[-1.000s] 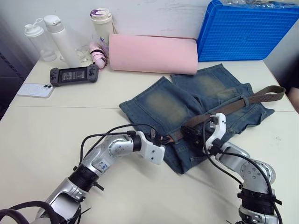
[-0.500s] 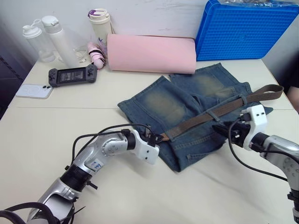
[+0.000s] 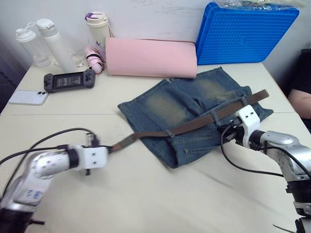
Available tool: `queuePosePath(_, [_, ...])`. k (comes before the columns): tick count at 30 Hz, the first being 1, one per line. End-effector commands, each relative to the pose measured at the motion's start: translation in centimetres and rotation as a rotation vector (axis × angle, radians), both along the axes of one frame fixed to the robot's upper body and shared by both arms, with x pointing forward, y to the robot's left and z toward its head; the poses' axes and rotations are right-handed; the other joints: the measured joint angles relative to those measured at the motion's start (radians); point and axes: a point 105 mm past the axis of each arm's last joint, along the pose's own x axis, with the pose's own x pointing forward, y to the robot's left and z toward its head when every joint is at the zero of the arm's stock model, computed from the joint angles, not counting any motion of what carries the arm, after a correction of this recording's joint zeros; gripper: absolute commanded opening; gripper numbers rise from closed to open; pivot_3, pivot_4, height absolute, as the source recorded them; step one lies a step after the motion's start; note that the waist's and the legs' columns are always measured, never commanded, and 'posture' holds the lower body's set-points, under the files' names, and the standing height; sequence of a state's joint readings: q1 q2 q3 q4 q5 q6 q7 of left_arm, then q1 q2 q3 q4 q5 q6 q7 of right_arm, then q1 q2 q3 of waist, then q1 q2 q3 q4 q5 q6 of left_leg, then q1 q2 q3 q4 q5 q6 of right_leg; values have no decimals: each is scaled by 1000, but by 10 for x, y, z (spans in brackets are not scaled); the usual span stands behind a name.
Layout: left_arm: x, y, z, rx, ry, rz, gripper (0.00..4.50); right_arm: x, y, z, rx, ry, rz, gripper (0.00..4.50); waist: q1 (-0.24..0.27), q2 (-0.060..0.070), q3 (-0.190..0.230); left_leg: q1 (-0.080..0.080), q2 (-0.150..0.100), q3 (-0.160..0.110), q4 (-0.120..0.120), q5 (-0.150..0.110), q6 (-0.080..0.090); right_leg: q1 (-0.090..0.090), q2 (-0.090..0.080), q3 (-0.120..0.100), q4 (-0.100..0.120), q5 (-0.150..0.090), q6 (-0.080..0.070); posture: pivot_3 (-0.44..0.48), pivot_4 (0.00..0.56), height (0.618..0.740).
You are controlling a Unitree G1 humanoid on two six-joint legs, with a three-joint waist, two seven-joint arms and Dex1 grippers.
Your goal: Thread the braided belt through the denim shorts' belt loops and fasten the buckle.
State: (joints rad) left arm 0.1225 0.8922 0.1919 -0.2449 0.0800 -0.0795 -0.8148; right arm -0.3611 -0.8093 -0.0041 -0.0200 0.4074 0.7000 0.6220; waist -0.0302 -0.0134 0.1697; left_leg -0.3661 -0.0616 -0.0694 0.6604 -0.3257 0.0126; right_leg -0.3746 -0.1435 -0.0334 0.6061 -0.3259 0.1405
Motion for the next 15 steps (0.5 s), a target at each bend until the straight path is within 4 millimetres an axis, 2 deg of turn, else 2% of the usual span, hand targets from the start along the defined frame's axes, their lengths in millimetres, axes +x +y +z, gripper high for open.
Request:
queuePosePath(1, [-19, 34, -5, -105, 106, 164, 0, -4, 2, -31, -14, 130, 4, 43, 3, -2, -1, 0, 1, 0, 0, 0, -1, 0, 1, 0, 0, 0, -1, 0, 150, 740])
queuePosePath(4, [-40, 54, -15, -148, 191, 244, 0, -2, 7, -29, -1, 135, 30, 43, -2, -2, -2, 1, 6, 0, 0, -2, -3, 0, 4, 3, -1, 0, -5, 0, 150, 740])
queuePosePath(9, [-43, 55, -13, -269, 207, 302, 0, 0, 14, -20, 13, 127, 62, 43, -2, -2, -2, 4, 14, 2, -1, -6, -9, 0, 12, 10, -1, -2, -10, 0, 150, 740])
queuePosePath(13, [-36, 51, -3, -372, 204, 320, 1613, 0, 16, -13, 22, 113, 85, 0, -1, -2, -2, 8, 15, 4, -8, -6, -10, 0, 13, 12, 0, -3, -12, 0, 150, 740])
queuePosePath(15, [-34, 38, 4, -437, 233, 270, 2497, -1, 20, -5, 45, 93, 123, 0, 0, -2, -2, 9, 16, 4, -9, -6, -10, 0, 14, 12, 0, -3, -12, 0, 150, 740])
